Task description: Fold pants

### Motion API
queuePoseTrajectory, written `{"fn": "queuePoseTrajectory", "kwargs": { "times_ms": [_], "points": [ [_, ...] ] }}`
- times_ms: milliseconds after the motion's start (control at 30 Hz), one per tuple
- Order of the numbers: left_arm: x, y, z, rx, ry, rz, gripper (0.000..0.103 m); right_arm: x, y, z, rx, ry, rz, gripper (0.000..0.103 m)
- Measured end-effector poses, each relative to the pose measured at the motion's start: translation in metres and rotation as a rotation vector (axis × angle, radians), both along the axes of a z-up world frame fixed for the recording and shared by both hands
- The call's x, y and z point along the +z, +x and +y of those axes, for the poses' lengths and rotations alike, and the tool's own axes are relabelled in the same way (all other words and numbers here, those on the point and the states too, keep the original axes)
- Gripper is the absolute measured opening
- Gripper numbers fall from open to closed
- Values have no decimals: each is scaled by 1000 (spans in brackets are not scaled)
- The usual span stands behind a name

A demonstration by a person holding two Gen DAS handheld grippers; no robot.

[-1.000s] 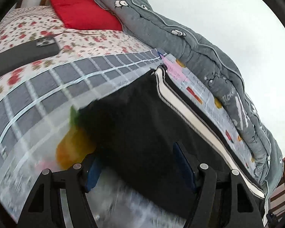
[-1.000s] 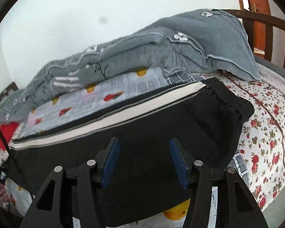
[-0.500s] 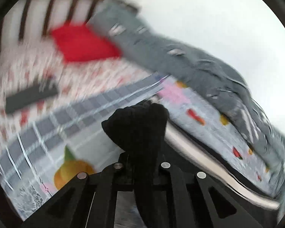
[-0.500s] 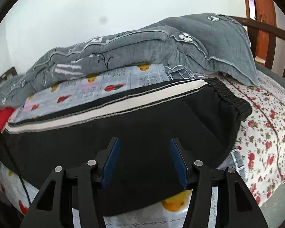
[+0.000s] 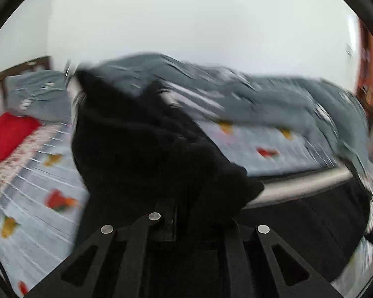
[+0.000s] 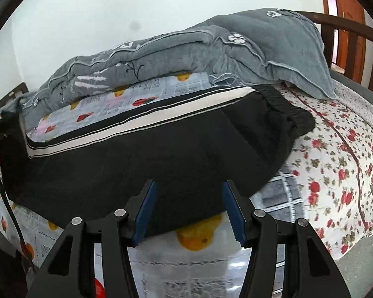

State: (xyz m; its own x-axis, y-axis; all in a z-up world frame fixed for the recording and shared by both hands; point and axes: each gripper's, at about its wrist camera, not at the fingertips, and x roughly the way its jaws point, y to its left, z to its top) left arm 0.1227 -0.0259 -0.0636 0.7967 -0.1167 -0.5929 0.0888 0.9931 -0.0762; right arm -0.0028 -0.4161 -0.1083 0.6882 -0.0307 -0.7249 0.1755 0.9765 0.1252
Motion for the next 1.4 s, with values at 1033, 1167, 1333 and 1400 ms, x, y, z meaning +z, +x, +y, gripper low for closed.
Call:
{"fn": "queuePoseTrajectory", "kwargs": {
  "times_ms": [1033,1167,1333,1400],
  "points": [
    [-50,-76,108,128,-122,108,69,0,71,129,309,270,-16,50],
    [-55,-71,128,157,-122,109,69,-34,80,158,368,210,42,21],
    [-65,-69,139,121,-166,110,69,-44,56,173,395,74,59,19],
    [-73,-68,138,91,-188,122,69,-39,53,174,420,43,83,19]
  ]
}}
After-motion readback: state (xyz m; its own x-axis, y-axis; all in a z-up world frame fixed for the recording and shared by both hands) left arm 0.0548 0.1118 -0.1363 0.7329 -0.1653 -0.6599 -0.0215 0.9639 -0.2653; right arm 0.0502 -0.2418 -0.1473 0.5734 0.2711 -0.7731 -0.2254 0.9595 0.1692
